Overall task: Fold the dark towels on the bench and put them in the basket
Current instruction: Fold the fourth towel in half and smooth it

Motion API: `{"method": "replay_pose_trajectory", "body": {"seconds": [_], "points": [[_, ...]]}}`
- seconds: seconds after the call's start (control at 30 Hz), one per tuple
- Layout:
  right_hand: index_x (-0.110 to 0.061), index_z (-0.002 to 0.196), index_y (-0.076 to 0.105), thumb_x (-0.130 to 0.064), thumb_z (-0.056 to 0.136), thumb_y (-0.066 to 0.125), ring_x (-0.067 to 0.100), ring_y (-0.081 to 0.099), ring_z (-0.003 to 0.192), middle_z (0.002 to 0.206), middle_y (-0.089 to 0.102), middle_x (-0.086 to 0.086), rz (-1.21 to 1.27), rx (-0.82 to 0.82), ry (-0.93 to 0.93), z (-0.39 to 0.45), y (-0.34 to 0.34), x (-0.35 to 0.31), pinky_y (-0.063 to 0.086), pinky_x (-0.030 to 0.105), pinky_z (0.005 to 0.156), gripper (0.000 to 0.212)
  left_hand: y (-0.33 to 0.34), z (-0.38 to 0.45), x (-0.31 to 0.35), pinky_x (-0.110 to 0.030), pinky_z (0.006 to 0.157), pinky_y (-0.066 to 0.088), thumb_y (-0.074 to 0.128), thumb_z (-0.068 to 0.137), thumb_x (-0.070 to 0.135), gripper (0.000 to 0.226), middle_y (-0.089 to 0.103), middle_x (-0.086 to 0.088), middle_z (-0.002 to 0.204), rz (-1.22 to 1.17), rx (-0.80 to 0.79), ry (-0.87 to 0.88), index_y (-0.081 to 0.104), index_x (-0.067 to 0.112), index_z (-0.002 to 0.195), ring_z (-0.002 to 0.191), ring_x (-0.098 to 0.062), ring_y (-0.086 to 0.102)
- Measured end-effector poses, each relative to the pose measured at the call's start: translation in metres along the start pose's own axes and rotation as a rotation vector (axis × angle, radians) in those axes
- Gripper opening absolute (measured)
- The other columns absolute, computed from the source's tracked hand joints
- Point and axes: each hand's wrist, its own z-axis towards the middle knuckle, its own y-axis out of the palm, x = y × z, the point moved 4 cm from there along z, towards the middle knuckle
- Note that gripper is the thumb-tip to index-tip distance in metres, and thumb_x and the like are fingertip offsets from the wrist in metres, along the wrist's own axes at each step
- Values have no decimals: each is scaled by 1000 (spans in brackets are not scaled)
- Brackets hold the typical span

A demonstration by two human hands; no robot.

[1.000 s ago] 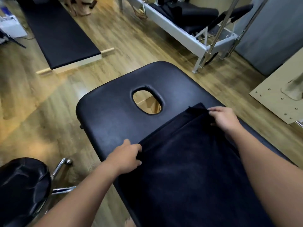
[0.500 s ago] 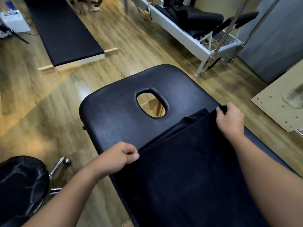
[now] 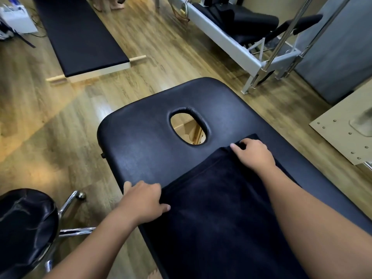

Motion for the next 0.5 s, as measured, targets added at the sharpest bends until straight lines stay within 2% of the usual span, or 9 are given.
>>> {"method": "replay_pose_trajectory", "body": {"seconds": [0.07,0.1,0.17,0.23,0.3,0.37,0.43,0.5], "points": [[-25,100,57,-74,84,53,26,57,91,109,52,0,-130,32,16,-1,-1,-12,42,35,63,52,1,2,6,-40,90,32,66,87,55,33,61,8,95,-12,-17,6,52,26,96,103,-19,55],[-26,95,52,-72,82,57,27,57,90,107,46,-1,-225,18,9,-2,0,-19,41,34,63,48,1,3,9,-40,92,33,67,87,52,32,62,7,98,6,-22,12,53,25,97,106,-20,56],[-23,94,53,-51,83,64,28,54,91,106,47,0,-342,-30,-4,-2,6,-31,43,37,68,32,-1,5,11,-41,91,33,68,87,49,30,62,6,100,38,-24,12,54,25,97,109,-21,58],[-18,93,54,-27,82,60,28,51,87,105,49,3,-392,-20,-9,2,8,-33,43,38,72,15,-3,7,7,-41,87,31,68,87,50,31,61,7,99,20,-34,-1,55,25,99,108,-20,60],[-14,95,52,-14,85,56,32,54,87,108,50,8,-425,44,-37,10,5,-29,41,38,72,11,-6,10,1,-39,85,29,66,88,52,31,62,9,100,-64,-30,-44,57,28,104,108,-18,59],[-12,102,50,-10,87,55,36,56,94,114,48,12,-457,169,-57,22,-3,-23,38,40,72,16,-9,13,-3,-39,84,28,63,91,52,26,60,11,93,-127,-12,-77,57,28,100,103,-17,58],[-11,105,53,-9,86,57,37,53,98,115,48,15,-472,306,-56,33,-16,-19,35,41,72,19,-10,15,-5,-39,82,26,61,92,51,26,59,10,87,-65,-17,-73,54,26,89,99,-18,58],[-10,102,56,-10,87,58,36,52,94,111,48,15,-433,352,-63,45,-28,-17,36,40,71,15,-9,16,-7,-40,80,25,57,94,51,29,62,8,89,-1,-20,-63,53,23,86,100,-19,61]]}}
